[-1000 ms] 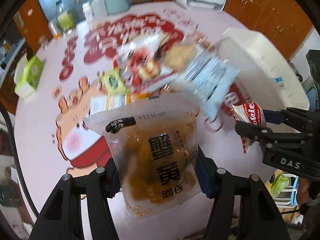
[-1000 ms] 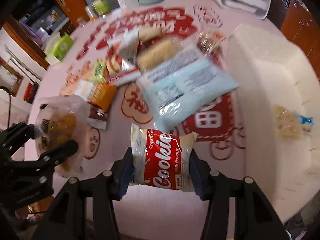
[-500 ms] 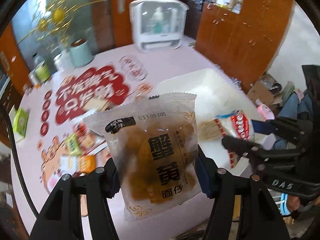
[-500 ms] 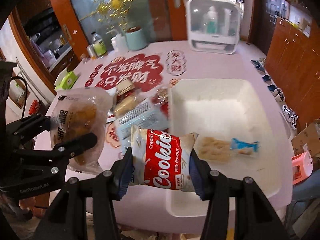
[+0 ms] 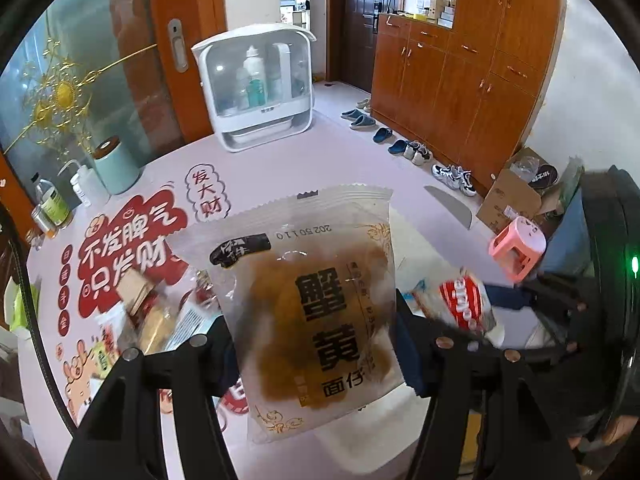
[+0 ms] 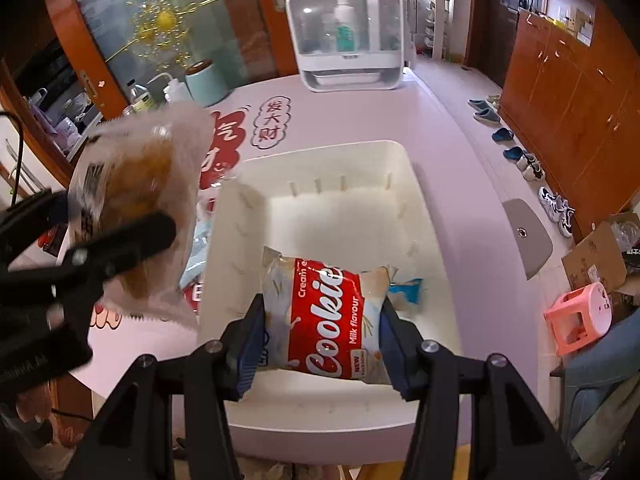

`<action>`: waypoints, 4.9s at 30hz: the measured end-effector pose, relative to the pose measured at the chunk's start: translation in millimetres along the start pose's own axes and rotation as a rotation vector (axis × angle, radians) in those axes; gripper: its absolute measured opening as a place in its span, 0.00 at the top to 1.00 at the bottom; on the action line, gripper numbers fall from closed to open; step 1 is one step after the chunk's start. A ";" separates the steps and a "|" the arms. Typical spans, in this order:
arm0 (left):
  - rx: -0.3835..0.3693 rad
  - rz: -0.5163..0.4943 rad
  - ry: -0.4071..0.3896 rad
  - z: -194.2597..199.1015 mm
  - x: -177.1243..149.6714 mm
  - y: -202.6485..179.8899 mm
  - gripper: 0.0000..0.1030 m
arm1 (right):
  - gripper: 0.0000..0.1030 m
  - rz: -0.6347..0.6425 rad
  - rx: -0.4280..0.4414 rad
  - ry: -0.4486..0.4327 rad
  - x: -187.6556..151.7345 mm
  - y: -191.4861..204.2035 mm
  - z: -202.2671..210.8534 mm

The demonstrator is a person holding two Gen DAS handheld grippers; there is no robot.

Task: Organize snacks
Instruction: 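Carry bun bag and Cookies pack into the white tray and release both, then withdraw both grippers from the tray back toward the snack pile, then grasp white oat bar with left gripper while right gripper grasps white-red snack bag, then lift oat bar with left gripper while right gripper lifts white-red snack bag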

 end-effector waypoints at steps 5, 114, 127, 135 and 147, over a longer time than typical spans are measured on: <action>0.026 -0.012 0.013 -27.1 23.0 -11.6 0.39 | 0.46 -0.004 -0.009 0.011 5.0 -15.8 -7.3; 0.226 0.490 0.317 -37.0 -206.3 432.4 0.01 | 0.37 0.230 0.067 0.287 81.3 361.0 -231.2; 0.142 0.660 0.392 -72.1 -194.2 411.8 0.01 | 0.65 0.243 0.144 0.176 85.4 328.4 -191.5; 0.159 0.859 0.468 -100.7 -194.2 408.6 0.03 | 0.65 0.211 0.142 0.143 91.4 308.5 -175.4; 0.220 0.908 0.476 -115.7 -191.7 405.1 0.44 | 0.65 0.159 0.157 0.145 85.9 283.2 -173.8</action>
Point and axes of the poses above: each gripper's, at about its wrist camera, not at the fingertips, and z roughly against the way its jaws point, y to its left, x to its top, the point moved 1 cm from there along -z, roughly the way its jaws point, and after that the axes turned 3 degrees about -x, right-handed, at the moved point
